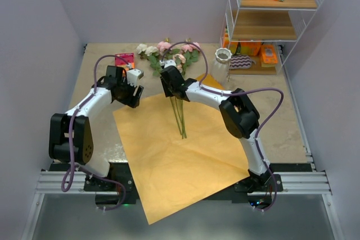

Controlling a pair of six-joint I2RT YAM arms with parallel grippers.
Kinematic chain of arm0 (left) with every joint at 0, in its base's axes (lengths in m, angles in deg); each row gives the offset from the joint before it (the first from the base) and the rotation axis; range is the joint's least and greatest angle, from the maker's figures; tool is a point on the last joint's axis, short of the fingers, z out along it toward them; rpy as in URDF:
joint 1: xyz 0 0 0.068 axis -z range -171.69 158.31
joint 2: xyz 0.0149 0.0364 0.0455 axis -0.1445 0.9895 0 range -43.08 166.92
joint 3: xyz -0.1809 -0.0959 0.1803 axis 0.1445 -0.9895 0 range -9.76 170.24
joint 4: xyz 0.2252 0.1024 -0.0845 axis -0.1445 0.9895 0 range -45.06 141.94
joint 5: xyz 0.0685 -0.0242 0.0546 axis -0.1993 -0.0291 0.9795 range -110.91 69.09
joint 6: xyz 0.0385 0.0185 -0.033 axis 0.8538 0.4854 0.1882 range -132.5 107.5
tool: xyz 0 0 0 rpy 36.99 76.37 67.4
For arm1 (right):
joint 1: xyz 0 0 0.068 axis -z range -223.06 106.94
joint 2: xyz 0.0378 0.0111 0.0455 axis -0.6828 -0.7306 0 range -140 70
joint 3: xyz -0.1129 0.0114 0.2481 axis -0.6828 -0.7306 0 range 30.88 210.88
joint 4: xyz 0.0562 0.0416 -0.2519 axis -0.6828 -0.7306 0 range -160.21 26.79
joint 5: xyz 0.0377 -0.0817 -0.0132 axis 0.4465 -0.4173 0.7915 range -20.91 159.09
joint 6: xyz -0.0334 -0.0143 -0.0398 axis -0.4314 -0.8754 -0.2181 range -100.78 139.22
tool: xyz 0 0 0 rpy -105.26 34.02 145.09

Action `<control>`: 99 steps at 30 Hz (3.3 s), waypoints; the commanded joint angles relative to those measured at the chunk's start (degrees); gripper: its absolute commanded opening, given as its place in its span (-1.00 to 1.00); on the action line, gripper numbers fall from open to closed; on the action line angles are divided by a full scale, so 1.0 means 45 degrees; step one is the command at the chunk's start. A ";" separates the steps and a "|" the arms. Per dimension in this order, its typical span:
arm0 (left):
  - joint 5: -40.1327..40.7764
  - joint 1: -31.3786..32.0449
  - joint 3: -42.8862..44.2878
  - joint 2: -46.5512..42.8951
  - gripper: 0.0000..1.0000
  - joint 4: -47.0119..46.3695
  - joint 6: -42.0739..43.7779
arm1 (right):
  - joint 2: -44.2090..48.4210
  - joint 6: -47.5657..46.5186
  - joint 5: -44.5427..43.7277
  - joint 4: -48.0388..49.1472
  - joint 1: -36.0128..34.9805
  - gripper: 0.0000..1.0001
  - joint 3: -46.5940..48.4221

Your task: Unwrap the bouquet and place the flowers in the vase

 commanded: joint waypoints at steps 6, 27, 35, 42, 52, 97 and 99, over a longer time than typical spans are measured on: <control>-0.0524 -0.0146 -0.0484 -0.0766 0.45 -0.0201 0.0211 | 0.0367 -0.0369 -0.0385 0.0036 0.0043 -0.19 0.0468; -0.0798 -0.0205 -0.0426 -0.1235 0.46 0.0170 0.0328 | -0.0920 -0.0603 -0.0112 -0.0042 0.0629 -0.19 0.1580; -0.0857 -0.0224 -0.0192 -0.1489 0.46 0.0385 0.0348 | -0.1429 -0.0506 0.0005 -0.0120 0.0609 -0.25 0.1873; -0.0857 -0.0263 -0.0211 -0.1626 0.45 0.0424 0.0387 | -0.1352 -0.0369 -0.0014 -0.0023 0.0610 -0.73 0.1952; -0.0857 -0.0380 0.0023 -0.1841 0.45 0.0580 0.0348 | 0.0483 -0.0428 -0.0522 0.0504 0.0629 -1.00 0.2029; -0.2341 -0.1416 0.0980 -0.1274 0.43 0.1283 0.0953 | 0.5818 -1.1795 -0.2865 2.0775 0.3187 -1.00 -0.2735; -0.2380 -0.1767 0.1038 -0.1274 0.43 0.1322 0.1011 | 0.5603 -1.1756 -0.2944 2.1070 0.3246 -1.00 -0.2970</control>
